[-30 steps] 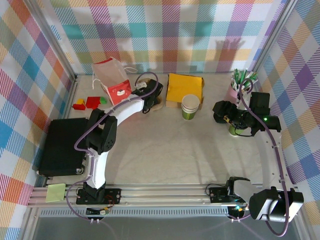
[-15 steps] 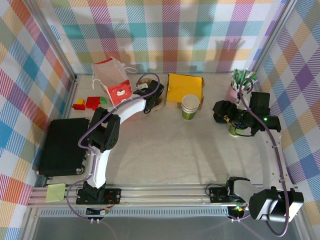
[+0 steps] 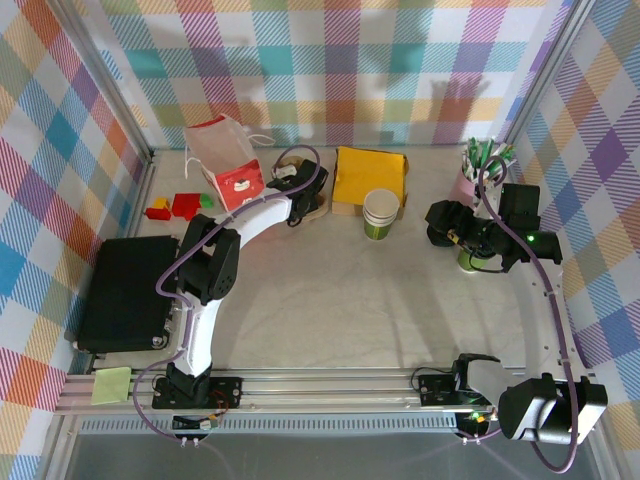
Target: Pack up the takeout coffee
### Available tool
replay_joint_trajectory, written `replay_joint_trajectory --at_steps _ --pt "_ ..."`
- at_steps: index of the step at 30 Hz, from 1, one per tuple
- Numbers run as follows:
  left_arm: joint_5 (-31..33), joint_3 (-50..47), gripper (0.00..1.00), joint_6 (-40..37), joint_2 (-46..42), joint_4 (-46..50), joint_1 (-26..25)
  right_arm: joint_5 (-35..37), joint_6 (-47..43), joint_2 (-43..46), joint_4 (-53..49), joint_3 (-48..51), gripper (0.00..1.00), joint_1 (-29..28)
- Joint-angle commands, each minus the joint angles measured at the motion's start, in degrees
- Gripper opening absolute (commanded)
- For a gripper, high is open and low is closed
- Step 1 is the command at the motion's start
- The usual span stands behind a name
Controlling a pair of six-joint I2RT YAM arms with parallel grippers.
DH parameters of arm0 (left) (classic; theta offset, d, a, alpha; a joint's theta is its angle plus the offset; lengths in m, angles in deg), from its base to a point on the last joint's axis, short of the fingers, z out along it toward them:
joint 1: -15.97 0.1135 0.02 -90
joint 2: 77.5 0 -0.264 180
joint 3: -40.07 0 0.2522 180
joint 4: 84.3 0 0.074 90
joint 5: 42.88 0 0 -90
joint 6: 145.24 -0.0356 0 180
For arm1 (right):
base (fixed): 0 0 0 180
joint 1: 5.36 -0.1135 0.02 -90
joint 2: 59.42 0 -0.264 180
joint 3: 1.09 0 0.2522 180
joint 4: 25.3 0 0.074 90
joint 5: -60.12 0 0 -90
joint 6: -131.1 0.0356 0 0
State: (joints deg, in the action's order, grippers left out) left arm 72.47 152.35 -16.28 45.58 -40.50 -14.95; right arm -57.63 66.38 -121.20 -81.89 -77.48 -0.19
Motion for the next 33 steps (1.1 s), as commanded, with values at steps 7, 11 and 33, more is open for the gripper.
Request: replay_joint_trajectory --at_steps 7,11,33 --pt "0.23 1.68 0.24 -1.79 -1.91 0.88 0.07 -1.33 -0.16 0.57 1.08 -0.21 0.87 -0.62" --pt "0.82 1.50 0.24 -2.12 -2.67 1.11 -0.11 -1.34 -0.11 0.78 1.04 -0.43 0.87 -0.77" --pt "-0.37 0.80 0.12 -3.02 -4.90 0.07 -0.28 -0.98 0.19 2.36 0.01 -1.10 0.87 -1.08"
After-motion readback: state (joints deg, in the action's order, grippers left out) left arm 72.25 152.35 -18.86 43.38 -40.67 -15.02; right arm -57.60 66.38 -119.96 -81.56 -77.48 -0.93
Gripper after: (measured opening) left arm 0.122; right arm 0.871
